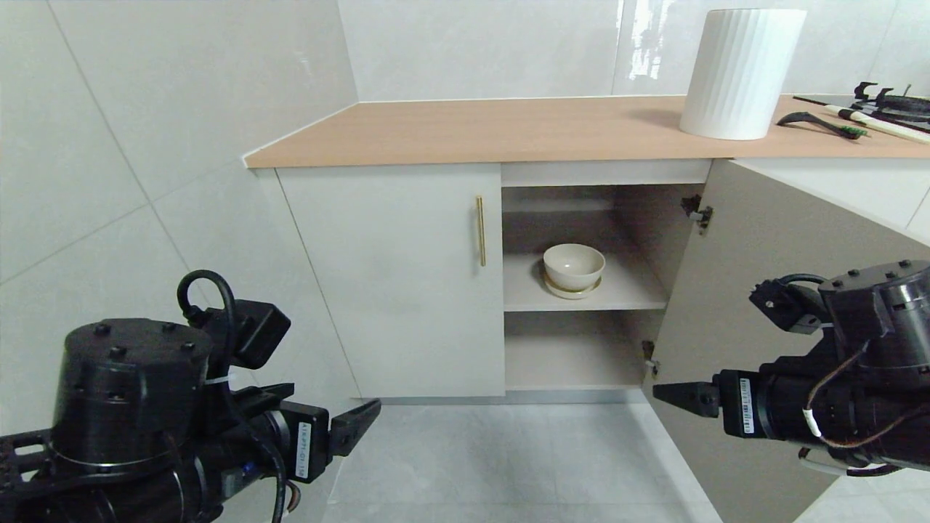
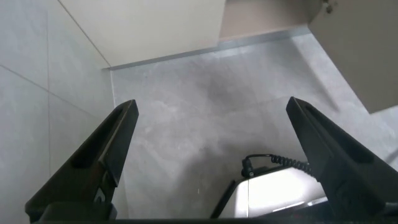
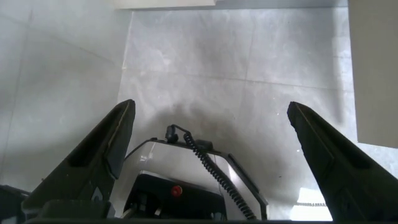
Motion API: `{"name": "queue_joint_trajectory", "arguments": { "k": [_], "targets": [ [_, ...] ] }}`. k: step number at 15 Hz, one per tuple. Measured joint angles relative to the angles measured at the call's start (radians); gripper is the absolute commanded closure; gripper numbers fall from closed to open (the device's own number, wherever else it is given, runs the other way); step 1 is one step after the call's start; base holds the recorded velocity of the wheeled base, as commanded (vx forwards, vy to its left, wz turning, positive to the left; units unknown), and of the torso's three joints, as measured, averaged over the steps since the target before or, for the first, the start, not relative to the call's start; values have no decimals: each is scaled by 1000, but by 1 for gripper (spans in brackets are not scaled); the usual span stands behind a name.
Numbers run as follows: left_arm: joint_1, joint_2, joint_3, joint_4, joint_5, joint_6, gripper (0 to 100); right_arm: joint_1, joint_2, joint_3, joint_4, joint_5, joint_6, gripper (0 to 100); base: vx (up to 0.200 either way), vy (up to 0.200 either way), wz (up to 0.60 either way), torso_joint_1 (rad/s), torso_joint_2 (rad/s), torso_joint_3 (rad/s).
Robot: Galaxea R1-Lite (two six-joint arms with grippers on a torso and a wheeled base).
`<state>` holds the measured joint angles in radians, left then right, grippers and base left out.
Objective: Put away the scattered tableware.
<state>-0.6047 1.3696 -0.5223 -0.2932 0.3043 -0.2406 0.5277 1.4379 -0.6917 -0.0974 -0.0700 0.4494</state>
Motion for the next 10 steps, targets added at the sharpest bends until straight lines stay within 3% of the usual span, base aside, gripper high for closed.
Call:
{"name": "queue_joint_trajectory", "arguments": {
  "k": [7, 10],
  "targets": [
    [0, 1, 1, 1, 0, 2, 0, -2, -7, 2, 23, -3, -9, 0, 0, 0, 0, 0, 0, 0],
    [0, 2, 1, 2, 0, 2, 0, -4, -38, -6, 141, -4, -67, 0, 0, -200, 0, 2, 2, 2]
  ]
}}
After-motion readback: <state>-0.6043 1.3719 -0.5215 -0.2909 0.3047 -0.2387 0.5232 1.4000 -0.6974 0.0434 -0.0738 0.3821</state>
